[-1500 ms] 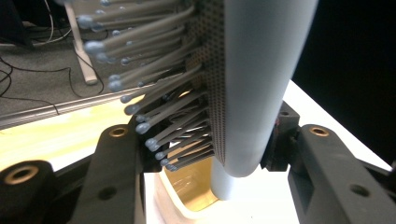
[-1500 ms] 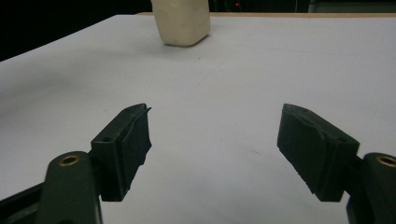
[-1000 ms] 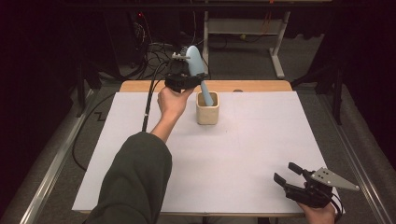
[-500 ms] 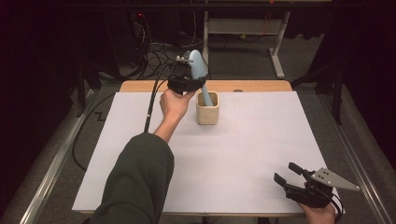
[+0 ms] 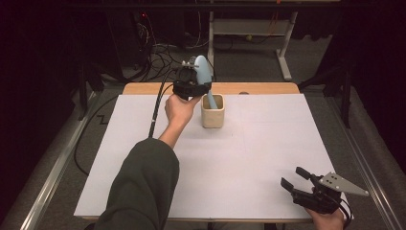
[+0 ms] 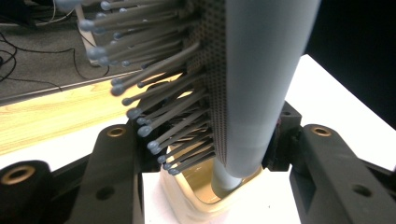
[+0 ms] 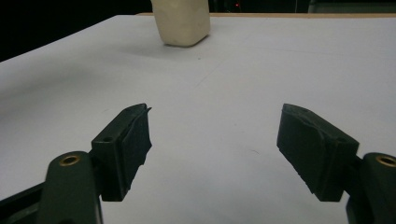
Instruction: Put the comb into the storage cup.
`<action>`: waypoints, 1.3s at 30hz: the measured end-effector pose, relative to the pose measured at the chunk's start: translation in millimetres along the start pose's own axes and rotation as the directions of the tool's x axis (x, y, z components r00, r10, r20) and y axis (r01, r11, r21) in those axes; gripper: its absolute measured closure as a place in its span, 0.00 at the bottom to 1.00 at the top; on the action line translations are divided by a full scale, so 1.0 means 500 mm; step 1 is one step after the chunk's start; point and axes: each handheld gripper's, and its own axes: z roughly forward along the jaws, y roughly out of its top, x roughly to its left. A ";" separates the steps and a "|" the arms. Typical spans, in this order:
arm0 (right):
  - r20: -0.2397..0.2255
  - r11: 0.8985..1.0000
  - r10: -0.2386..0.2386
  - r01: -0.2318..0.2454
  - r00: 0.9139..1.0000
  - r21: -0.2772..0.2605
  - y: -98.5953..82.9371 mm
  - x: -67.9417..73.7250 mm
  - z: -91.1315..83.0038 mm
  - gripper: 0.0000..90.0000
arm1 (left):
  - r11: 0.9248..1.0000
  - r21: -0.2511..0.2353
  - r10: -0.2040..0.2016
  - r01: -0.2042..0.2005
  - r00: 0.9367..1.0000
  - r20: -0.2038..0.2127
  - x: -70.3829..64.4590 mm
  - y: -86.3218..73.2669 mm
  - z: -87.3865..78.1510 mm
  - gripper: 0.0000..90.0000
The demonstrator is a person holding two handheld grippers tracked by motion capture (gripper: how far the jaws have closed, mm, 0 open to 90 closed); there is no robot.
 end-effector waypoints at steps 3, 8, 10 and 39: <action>-0.001 1.000 -0.001 0.001 1.000 0.000 0.000 0.000 0.000 0.29 | 1.000 0.002 0.000 0.000 1.000 -0.001 -0.001 -0.001 0.002 0.58; -0.002 1.000 -0.002 0.002 1.000 0.000 0.000 0.000 0.000 0.29 | 1.000 0.007 0.000 0.000 1.000 0.002 -0.002 -0.003 0.007 0.58; -0.002 1.000 -0.002 0.002 1.000 0.000 0.000 0.000 0.000 0.29 | 1.000 0.007 -0.001 0.001 1.000 0.003 -0.003 -0.004 0.009 0.58; -0.003 1.000 -0.001 0.001 1.000 0.000 -0.001 -0.001 0.000 0.29 | 0.999 0.026 -0.029 0.029 0.999 0.014 0.004 -0.027 0.032 0.58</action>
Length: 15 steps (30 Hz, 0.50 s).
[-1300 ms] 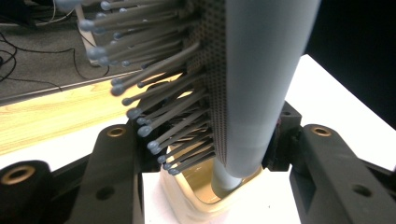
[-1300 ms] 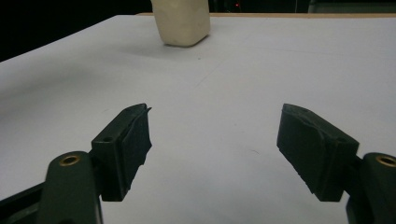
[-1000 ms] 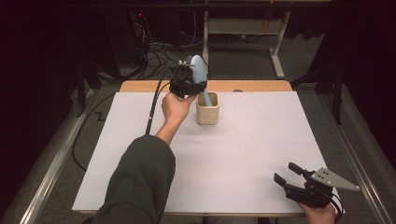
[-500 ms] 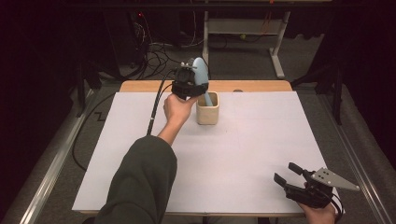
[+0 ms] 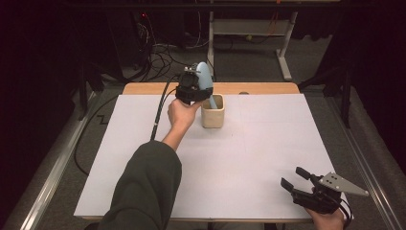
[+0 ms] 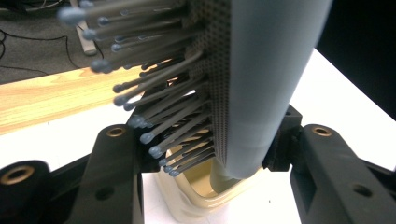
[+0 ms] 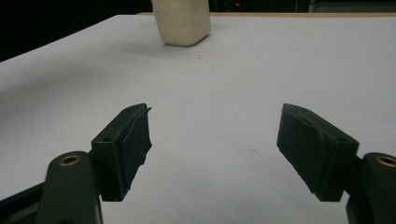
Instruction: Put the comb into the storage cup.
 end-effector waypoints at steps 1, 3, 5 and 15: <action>0.000 1.000 0.000 0.000 1.000 0.000 0.000 0.000 0.000 0.29 | 1.000 -0.001 -0.001 0.001 1.000 0.000 0.000 -0.001 0.001 0.58; -0.001 1.000 0.000 0.000 1.000 0.000 0.000 0.000 0.000 0.29 | 1.000 0.003 -0.001 0.001 1.000 0.001 0.001 -0.002 0.002 0.58; -0.001 1.000 0.000 0.000 1.000 0.000 0.000 0.000 0.000 0.29 | 1.000 0.006 0.002 -0.002 1.000 0.000 0.000 -0.004 0.003 0.58; -0.001 1.000 -0.001 0.001 1.000 -0.001 0.000 0.000 -0.001 0.29 | 1.000 0.014 0.003 -0.003 1.000 0.001 -0.003 -0.009 0.011 0.58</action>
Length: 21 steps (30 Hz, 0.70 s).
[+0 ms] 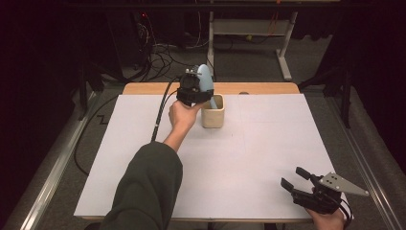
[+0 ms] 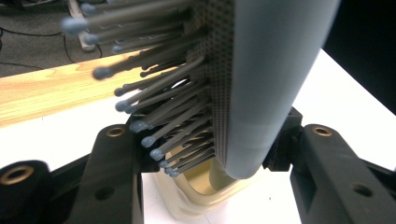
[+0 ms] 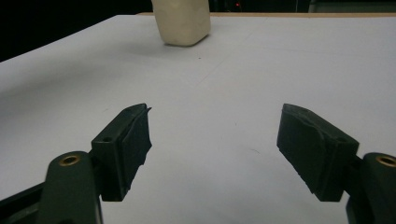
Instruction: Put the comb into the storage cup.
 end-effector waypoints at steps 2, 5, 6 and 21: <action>0.000 1.000 0.000 0.000 1.000 0.000 0.000 0.000 0.000 0.29 | 1.000 0.002 0.001 -0.001 1.000 0.001 0.000 -0.002 0.002 0.58; 0.000 1.000 0.001 -0.001 1.000 -0.001 0.000 0.000 0.000 0.29 | 1.000 0.005 0.001 -0.001 1.000 0.001 0.001 -0.004 0.004 0.58; 0.000 1.000 0.002 -0.002 1.000 0.000 0.000 0.000 0.000 0.29 | 1.000 0.004 -0.001 0.001 1.000 0.001 0.001 -0.005 0.004 0.58; 0.000 1.000 0.001 -0.001 1.000 0.001 0.000 0.000 0.000 0.29 | 1.000 0.019 0.001 -0.001 1.000 -0.004 0.001 -0.016 0.014 0.57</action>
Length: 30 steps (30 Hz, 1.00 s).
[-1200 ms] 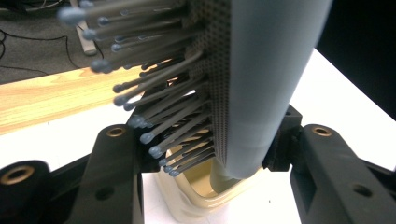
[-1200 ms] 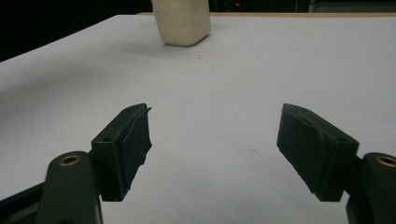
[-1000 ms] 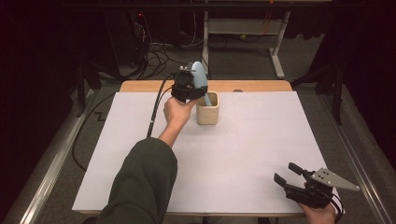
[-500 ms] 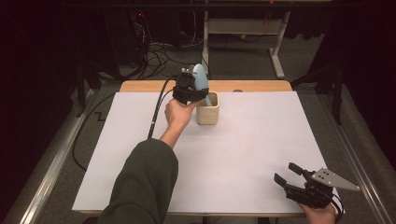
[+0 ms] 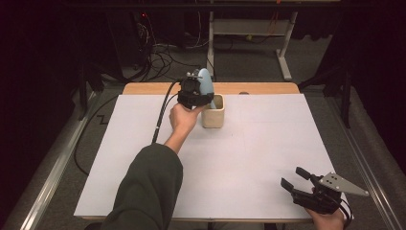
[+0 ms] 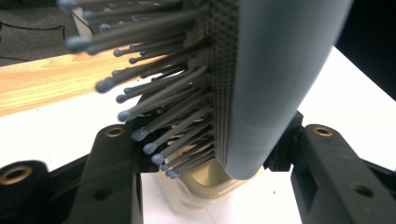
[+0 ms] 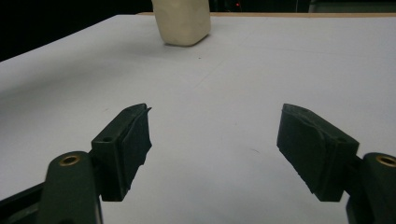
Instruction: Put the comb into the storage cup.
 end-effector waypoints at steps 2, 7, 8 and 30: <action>0.001 1.000 -0.001 0.001 1.000 0.000 0.000 0.000 0.000 0.29 | 1.000 0.002 -0.003 0.003 1.000 0.002 0.000 -0.001 0.001 0.57; 0.000 1.000 -0.002 0.002 1.000 -0.001 0.000 0.000 0.000 0.29 | 1.000 0.005 -0.002 0.002 1.000 0.001 0.000 -0.005 0.004 0.57; 0.000 1.000 -0.001 0.001 1.000 0.000 0.000 0.000 0.000 0.29 | 1.000 0.006 -0.002 0.002 1.000 0.002 0.001 -0.005 0.004 0.57; -0.003 1.000 0.000 0.000 1.000 0.000 0.000 0.000 0.000 0.29 | 1.000 0.029 0.007 -0.007 1.000 0.001 -0.001 -0.014 0.015 0.56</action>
